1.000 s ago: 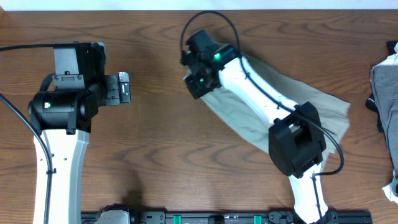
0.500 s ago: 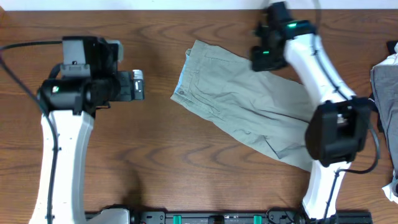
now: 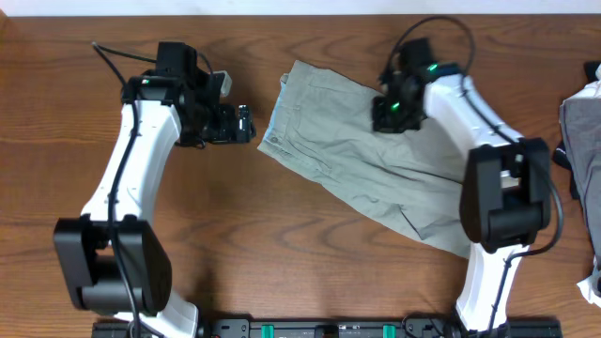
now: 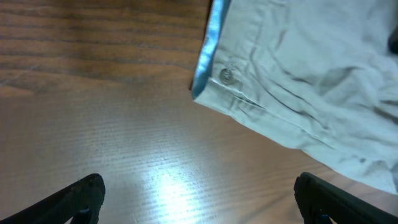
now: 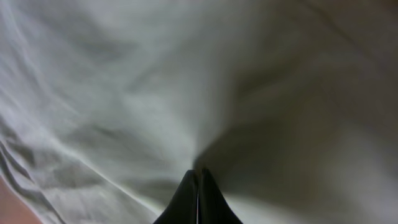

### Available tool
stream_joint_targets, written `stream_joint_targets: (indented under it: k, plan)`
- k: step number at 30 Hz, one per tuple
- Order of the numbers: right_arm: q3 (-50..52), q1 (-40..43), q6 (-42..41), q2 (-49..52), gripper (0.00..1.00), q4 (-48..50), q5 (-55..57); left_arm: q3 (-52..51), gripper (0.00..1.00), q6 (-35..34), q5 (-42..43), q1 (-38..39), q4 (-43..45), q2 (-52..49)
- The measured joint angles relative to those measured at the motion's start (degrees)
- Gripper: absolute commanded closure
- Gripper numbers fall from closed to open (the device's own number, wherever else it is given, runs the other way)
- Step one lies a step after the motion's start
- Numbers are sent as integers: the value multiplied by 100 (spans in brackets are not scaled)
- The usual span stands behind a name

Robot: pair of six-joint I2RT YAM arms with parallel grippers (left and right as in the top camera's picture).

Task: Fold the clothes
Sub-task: 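Grasp the trousers' top edge with both grippers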

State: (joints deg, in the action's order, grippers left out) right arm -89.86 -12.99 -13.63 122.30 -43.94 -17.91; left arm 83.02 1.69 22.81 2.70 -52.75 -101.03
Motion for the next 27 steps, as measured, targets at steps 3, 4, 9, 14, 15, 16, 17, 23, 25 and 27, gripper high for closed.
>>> stream_joint_targets:
  k: [3,4,9,14,15,16,17,23,25,27]
  plan:
    - [553,-308,-706,0,99,756,-13,0,2,2,2,0,26,-61]
    - [667,-372,-901,0,99,922,-26,0,2,0,2,0,26,-59]
    - [986,-713,-1633,-107,98,1530,-68,4,2,0,17,-2,-57,-59]
    - [1012,-1296,-831,-107,99,1099,-645,4,2,0,17,-66,-149,-59]
    - [1021,-1401,-636,-107,99,946,-772,4,2,0,15,-87,-168,-59]
    - [1021,-1493,-474,-107,99,852,-868,4,2,0,15,-111,-186,-59]
    - [1021,-1561,-308,-107,99,748,-990,4,2,0,0,-131,-192,-59]
    - [859,-1495,638,-107,99,-544,-1130,4,2,2,-249,-157,-195,-116]
    - [750,-1440,861,-118,99,-1062,-817,4,2,2,-278,-157,-197,-243]
    - [675,-1394,1005,-122,99,-1217,-562,4,2,2,-286,-157,-192,-476]
